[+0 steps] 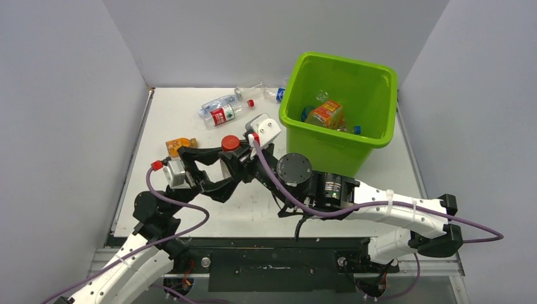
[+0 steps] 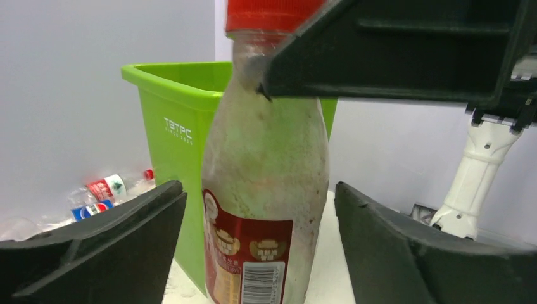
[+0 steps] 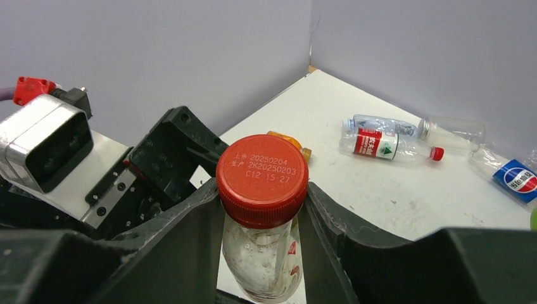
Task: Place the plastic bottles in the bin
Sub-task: Pick up the plastic bottle at the center of the board, then place the plastic bottle in the trash bin.
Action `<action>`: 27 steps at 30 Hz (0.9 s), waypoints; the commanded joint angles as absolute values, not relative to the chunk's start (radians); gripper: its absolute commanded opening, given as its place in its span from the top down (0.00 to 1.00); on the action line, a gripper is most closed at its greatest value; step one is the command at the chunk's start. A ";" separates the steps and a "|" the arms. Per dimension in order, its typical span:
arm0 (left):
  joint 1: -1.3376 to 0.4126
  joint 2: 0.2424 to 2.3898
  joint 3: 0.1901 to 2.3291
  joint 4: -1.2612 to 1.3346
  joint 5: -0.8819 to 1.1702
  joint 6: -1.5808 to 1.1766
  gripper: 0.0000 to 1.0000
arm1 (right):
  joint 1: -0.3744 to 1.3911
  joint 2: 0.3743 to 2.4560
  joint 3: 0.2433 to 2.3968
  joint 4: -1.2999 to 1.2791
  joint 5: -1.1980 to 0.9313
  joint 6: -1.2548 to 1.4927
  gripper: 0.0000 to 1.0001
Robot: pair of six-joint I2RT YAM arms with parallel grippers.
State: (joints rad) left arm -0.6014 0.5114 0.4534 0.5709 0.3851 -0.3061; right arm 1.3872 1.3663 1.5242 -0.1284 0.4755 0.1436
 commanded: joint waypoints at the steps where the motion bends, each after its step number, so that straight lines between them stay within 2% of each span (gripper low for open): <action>1: -0.609 0.490 0.458 0.612 0.340 -0.299 0.02 | 1.384 1.311 1.585 -0.191 0.497 0.132 0.95; 6: -0.619 0.452 0.455 0.584 0.229 -0.278 0.04 | 1.387 1.205 1.705 -0.306 0.669 0.014 0.95; 10: -0.615 0.449 0.471 0.544 0.104 -0.279 0.04 | 1.387 1.141 1.769 -0.297 0.868 -0.126 0.95; 12: -0.611 0.454 0.474 0.538 0.068 -0.285 0.04 | 1.385 1.153 1.779 -0.243 1.002 -0.263 0.95; 15: -0.611 0.460 0.474 0.531 0.045 -0.287 0.04 | 1.332 1.190 1.729 -0.022 1.156 -0.512 0.95; 17: -0.612 0.464 0.473 0.527 0.041 -0.281 0.04 | 1.206 1.209 1.751 -0.095 1.108 -0.426 0.95; 21: -0.614 0.476 0.474 0.522 0.035 -0.275 0.04 | 0.809 1.294 1.898 -0.364 0.823 -0.083 0.95; 24: -0.616 0.485 0.476 0.517 0.032 -0.273 0.04 | 0.732 1.360 1.925 -0.381 0.785 -0.013 0.95; 27: -0.619 0.484 0.479 0.509 0.028 -0.269 0.04 | 0.576 1.406 1.936 -0.421 0.612 0.173 0.95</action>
State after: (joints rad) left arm -0.6140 0.4816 0.4484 0.5098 0.0494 -0.2825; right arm 0.7086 1.3689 1.8957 -0.3214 0.8268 -0.0711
